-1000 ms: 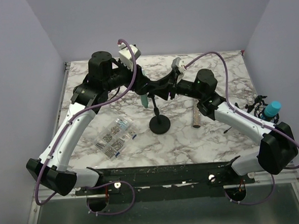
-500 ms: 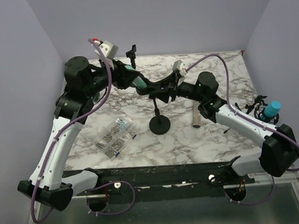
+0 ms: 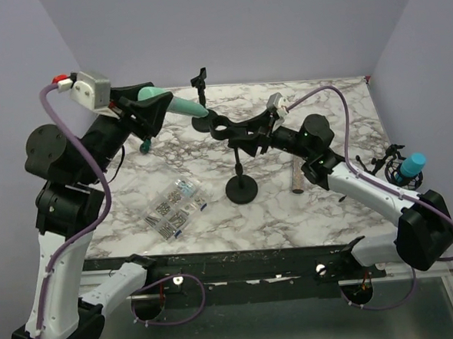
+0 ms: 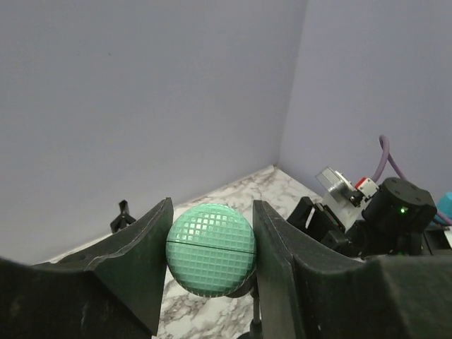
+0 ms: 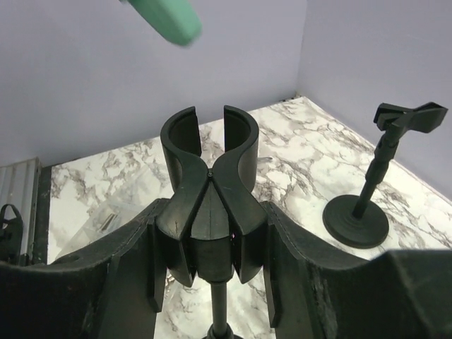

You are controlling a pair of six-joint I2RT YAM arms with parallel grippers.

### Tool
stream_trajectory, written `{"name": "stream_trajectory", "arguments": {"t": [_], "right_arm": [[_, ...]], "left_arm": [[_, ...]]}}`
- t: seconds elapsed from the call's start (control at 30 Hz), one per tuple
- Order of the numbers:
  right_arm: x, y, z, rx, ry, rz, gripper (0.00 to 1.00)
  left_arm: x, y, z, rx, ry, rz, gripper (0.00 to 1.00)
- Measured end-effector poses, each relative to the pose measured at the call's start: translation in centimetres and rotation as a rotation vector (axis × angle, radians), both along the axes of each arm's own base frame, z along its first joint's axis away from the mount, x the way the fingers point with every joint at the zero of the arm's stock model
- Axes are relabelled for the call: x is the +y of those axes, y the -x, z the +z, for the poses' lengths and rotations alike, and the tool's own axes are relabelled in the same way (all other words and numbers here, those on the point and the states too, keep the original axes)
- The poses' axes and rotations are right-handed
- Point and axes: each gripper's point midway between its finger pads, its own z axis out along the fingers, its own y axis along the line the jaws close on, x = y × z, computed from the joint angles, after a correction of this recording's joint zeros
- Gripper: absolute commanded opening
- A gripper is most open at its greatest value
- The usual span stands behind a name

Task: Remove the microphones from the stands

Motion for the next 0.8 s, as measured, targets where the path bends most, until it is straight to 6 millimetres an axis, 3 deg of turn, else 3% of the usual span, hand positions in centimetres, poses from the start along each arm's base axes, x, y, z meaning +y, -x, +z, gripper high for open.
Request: {"name": "stream_trajectory", "arguments": {"t": [0.13, 0.27, 0.37, 0.5, 0.7, 0.8], "right_arm": [[-0.6, -0.4, 0.1, 0.011, -0.030, -0.052, 0.01], [-1.4, -1.6, 0.4, 0.025, -0.082, -0.138, 0.01], [-2.1, -3.4, 0.4, 0.022, -0.110, -0.229, 0.01], [-2.7, -6.6, 0.5, -0.005, -0.140, -0.357, 0.00], [-2.6, -13.0, 0.6, -0.071, -0.128, -0.531, 0.00], [-2.3, -16.8, 0.9, -0.105, -0.130, -0.602, 0.00]], "left_arm": [[2.7, 1.7, 1.5, -0.045, 0.053, 0.114, 0.00], [5.5, 2.7, 0.9, -0.075, 0.112, 0.237, 0.00], [6.9, 2.2, -0.8, -0.072, 0.134, 0.316, 0.00], [7.4, -0.3, -4.8, -0.013, 0.111, 0.392, 0.00], [7.4, -3.1, -9.9, 0.082, 0.058, 0.451, 0.00], [7.4, -3.7, -11.1, 0.096, 0.050, 0.462, 0.00]]}}
